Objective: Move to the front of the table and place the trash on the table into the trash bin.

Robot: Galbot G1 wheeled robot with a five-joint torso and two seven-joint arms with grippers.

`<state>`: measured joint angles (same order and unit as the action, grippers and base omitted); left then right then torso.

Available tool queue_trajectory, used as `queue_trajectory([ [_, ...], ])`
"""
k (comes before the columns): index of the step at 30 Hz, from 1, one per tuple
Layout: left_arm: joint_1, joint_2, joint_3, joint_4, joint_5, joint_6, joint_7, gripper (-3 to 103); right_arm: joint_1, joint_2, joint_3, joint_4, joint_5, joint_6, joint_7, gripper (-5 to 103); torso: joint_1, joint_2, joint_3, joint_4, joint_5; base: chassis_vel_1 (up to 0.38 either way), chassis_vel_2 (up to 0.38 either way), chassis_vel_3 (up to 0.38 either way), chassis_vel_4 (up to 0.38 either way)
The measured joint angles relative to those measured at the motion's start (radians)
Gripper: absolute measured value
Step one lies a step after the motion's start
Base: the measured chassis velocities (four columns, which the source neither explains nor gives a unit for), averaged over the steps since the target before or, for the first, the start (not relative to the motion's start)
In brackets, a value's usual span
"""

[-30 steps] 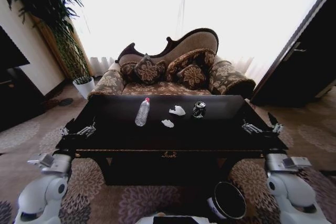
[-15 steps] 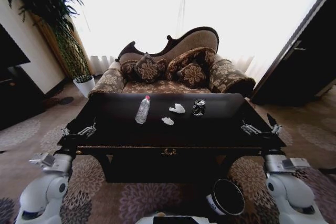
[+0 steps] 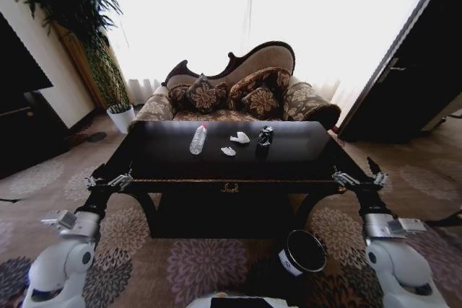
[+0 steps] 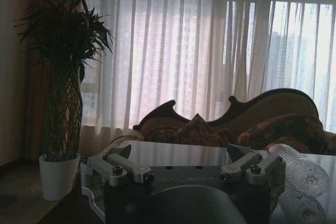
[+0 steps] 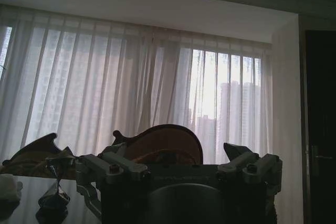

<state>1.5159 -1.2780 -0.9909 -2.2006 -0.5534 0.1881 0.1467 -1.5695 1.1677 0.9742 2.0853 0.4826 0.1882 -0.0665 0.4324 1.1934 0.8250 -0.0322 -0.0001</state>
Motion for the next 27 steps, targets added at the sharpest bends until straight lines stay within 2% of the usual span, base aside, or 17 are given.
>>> queue_trajectory([
  [9,0.001,0.014,-0.011,-0.015,-0.012,0.001,-0.01,100,-0.006,0.002,0.004,0.023,-0.001,0.003,0.01,100,-0.001,0.0,0.0,0.0,-0.0001,-0.017,0.012,0.022,-0.015],
  [13,-0.002,0.036,-0.013,-0.024,-0.04,0.013,-0.037,100,-0.018,0.003,0.007,0.048,-0.006,-0.002,0.022,100,-0.002,0.001,-0.001,-0.0002,-0.0001,0.0,0.0,0.0,0.0],
  [17,-0.025,0.102,-0.015,-0.037,-0.115,0.053,-0.092,100,-0.028,0.005,0.004,0.059,-0.022,-0.005,0.023,100,-0.001,0.001,0.0,-0.0001,-0.0001,0.0,0.0,0.0,0.0],
  [19,-0.03,0.113,-0.014,-0.041,-0.133,0.06,-0.098,100,-0.028,0.007,0.004,0.06,-0.024,-0.005,0.023,100,-0.001,0.0,0.0,-0.0001,-0.0002,0.0,0.0,0.0,0.0],
  [22,-0.07,0.181,0.008,-0.041,-0.227,0.098,-0.12,100,-0.032,0.02,-0.006,0.065,-0.037,-0.006,0.016,100,-0.001,0.001,0.0,0.0001,-0.0002,0.0,0.0,0.0,0.0],
  [24,-0.077,0.191,0.013,-0.038,-0.237,0.102,-0.123,100,-0.033,0.022,-0.007,0.066,-0.039,-0.006,0.014,100,-0.001,0.001,0.0,-0.0001,0.0,0.0,0.0,0.0,0.0],
  [27,-0.178,0.305,0.1,0.046,-0.308,0.123,-0.152,100,-0.042,0.035,-0.014,0.063,-0.056,-0.004,0.007,100,-0.001,0.001,0.0,-0.0002,-0.0004,0.0,0.0,0.0,0.0],
])
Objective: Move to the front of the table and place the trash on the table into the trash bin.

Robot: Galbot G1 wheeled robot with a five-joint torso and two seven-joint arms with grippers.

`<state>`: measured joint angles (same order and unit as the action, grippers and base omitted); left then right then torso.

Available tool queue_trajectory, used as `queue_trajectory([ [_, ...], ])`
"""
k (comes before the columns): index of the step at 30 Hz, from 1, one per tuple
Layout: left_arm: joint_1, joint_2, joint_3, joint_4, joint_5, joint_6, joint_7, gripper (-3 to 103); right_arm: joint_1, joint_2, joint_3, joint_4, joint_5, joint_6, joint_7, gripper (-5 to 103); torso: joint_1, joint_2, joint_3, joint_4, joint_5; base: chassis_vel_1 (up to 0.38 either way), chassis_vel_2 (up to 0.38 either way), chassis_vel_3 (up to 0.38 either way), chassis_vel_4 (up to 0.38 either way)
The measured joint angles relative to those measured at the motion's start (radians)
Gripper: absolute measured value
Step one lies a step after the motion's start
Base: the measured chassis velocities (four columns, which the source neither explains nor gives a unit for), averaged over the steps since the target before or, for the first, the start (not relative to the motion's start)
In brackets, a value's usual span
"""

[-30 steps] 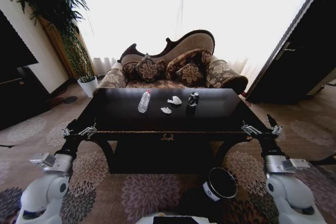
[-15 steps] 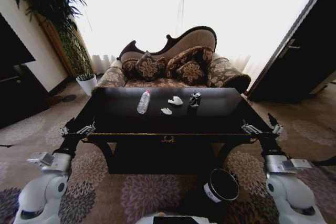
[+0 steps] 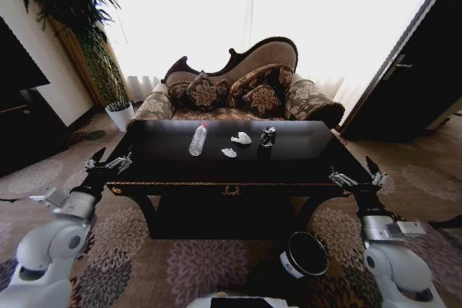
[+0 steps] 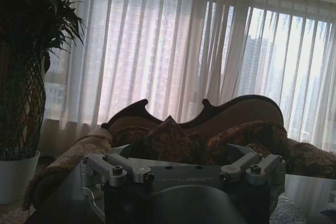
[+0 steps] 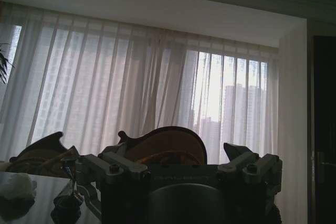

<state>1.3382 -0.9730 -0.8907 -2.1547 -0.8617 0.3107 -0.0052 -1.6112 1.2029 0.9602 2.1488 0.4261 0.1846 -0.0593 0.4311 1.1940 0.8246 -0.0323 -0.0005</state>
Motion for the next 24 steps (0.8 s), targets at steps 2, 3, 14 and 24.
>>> queue_trajectory([
  [2,-0.023,0.023,0.018,0.017,-0.02,0.003,-0.01,100,-0.002,0.002,-0.001,-0.003,-0.004,0.002,-0.001,100,0.0,0.0,0.0,0.0001,0.0,0.0,0.0,0.0,0.0],
  [3,-0.064,0.062,0.05,0.041,-0.06,0.01,-0.025,100,-0.006,0.005,-0.001,-0.006,-0.009,0.005,-0.001,100,0.0,0.0,0.0,0.0001,-0.0001,0.0,0.0,0.0,0.0],
  [14,-0.494,0.255,0.421,0.235,-0.328,0.095,-0.137,100,-0.032,0.036,0.001,-0.01,-0.033,0.007,-0.003,100,0.0,0.0,0.0,-0.0001,0.0002,0.0,0.0,0.0,0.0],
  [24,-0.85,0.23,0.745,0.42,-0.499,0.24,-0.282,100,-0.031,0.048,0.001,-0.043,-0.051,0.011,-0.008,100,0.0,0.0,0.0,0.0001,0.0004,0.0,0.0,0.0,0.0],
])
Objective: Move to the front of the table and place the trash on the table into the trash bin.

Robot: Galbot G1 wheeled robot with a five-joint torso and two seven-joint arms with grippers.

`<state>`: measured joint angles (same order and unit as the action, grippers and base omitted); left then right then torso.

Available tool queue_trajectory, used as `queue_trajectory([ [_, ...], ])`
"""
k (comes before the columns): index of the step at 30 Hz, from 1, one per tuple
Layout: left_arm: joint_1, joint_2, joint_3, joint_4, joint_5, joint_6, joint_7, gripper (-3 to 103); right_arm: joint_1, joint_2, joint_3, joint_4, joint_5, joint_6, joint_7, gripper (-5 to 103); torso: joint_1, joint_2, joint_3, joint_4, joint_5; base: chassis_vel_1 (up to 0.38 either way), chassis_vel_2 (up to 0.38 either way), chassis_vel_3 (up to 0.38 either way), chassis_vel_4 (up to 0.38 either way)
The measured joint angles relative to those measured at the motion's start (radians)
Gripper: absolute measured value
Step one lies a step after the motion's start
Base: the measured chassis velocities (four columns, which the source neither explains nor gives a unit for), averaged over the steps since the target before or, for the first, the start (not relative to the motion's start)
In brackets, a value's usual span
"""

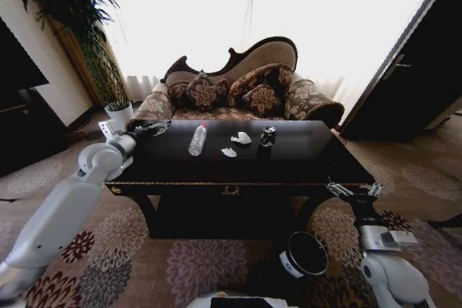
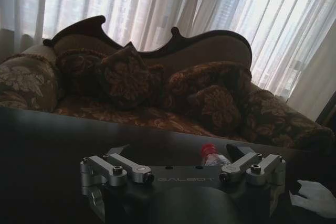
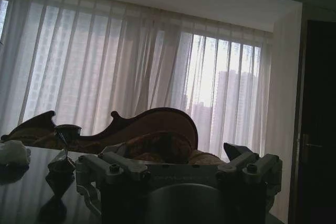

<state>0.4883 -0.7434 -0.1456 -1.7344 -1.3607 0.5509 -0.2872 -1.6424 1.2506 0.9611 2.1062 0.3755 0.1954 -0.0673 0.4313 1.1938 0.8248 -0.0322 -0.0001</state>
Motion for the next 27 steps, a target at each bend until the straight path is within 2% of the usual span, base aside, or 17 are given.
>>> queue_trajectory([
  [3,-0.135,-0.017,0.114,0.055,-0.056,0.034,-0.02,100,-0.004,0.015,0.0,-0.002,-0.007,0.006,-0.002,100,0.0,0.0,0.0,0.0,0.0002,0.0,0.0,0.0,0.0],
  [4,-0.135,-0.017,0.114,0.055,-0.056,0.034,-0.02,100,-0.004,0.015,0.0,-0.002,-0.007,0.006,-0.002,100,0.0,0.0,0.0,0.0,0.0002,0.0,0.0,0.0,0.0],
  [9,-0.265,-0.07,0.235,0.103,-0.118,0.096,-0.061,100,-0.004,0.035,0.002,-0.003,-0.015,0.013,-0.006,100,0.0,0.0,0.0,-0.0004,0.0004,0.0,0.0,0.0,0.0],
  [13,-0.256,-0.088,0.247,0.104,-0.15,0.13,-0.104,100,-0.004,0.04,0.002,-0.004,-0.017,0.018,-0.01,100,0.0,0.0,0.0,-0.0003,0.0002,0.0,0.0,0.0,0.0],
  [18,-0.211,-0.082,0.245,0.093,-0.142,0.174,-0.141,100,-0.004,0.041,0.002,-0.006,-0.019,0.021,-0.012,100,0.0,0.0,0.0,0.0002,0.0,0.0,0.0,0.0,0.0],
  [21,-0.203,-0.083,0.246,0.093,-0.136,0.174,-0.138,100,-0.003,0.041,0.0,-0.007,-0.022,0.021,-0.012,100,0.0,0.0,0.0,0.0003,-0.0001,0.0,0.0,0.0,0.0],
  [27,-0.207,-0.11,0.258,0.115,-0.092,0.152,-0.084,100,-0.009,0.056,-0.007,0.0,-0.042,0.021,-0.015,100,0.0,0.0,0.0,-0.0001,0.0001,0.0,0.0,0.0,0.0],
])
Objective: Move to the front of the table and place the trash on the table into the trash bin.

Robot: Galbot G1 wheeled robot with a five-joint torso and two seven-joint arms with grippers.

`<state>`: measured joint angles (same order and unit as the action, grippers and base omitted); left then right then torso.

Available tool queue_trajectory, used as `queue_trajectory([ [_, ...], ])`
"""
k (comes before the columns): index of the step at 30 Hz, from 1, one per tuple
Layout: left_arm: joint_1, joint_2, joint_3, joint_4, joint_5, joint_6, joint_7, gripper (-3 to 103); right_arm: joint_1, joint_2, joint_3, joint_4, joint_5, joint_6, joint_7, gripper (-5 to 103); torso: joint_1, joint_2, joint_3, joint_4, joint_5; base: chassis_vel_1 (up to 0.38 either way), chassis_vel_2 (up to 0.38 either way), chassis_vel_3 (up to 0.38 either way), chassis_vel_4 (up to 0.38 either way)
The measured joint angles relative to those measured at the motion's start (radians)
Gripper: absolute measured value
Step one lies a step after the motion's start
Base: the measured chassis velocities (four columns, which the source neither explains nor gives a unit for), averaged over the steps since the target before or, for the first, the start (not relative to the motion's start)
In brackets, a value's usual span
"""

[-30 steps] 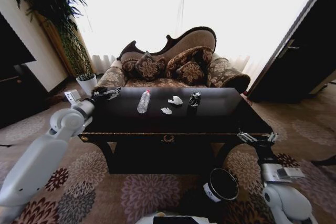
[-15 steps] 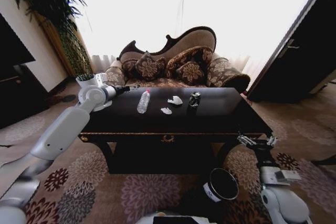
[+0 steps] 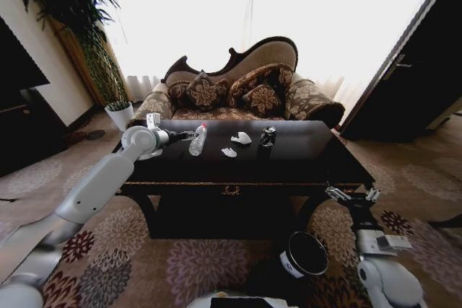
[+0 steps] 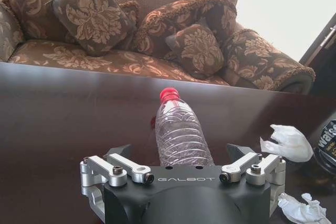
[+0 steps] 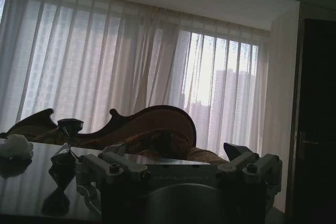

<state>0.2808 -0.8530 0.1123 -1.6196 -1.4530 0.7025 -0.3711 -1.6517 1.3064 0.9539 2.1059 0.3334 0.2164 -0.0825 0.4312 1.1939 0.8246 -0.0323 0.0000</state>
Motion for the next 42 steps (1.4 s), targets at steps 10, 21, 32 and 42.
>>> queue_trajectory([
  [10,-0.032,-0.086,0.059,0.058,0.045,-0.003,0.032,100,-0.007,0.001,0.006,0.003,0.0,0.001,-0.003,100,0.0,0.0,0.0,-0.0003,0.0002,0.0,0.0,0.0,0.0],
  [21,-0.01,-0.099,0.092,0.066,0.077,0.012,0.012,100,0.0,-0.002,0.008,-0.014,0.003,0.006,-0.005,100,0.0,0.0,0.0,0.0,0.0,0.0,0.0,0.0,0.0],
  [32,0.002,-0.091,0.083,0.06,0.096,0.005,0.019,77,0.009,-0.007,0.005,-0.025,0.005,0.006,-0.006,100,0.0,0.0,0.0,-0.0001,-0.0001,0.0,0.0,0.0,0.0],
  [42,0.035,-0.049,0.058,-0.002,0.118,-0.008,0.029,45,0.014,-0.007,0.003,-0.032,0.006,0.007,-0.006,100,0.0,0.0,0.0,0.0,-0.0003,0.0,0.0,0.0,0.0],
])
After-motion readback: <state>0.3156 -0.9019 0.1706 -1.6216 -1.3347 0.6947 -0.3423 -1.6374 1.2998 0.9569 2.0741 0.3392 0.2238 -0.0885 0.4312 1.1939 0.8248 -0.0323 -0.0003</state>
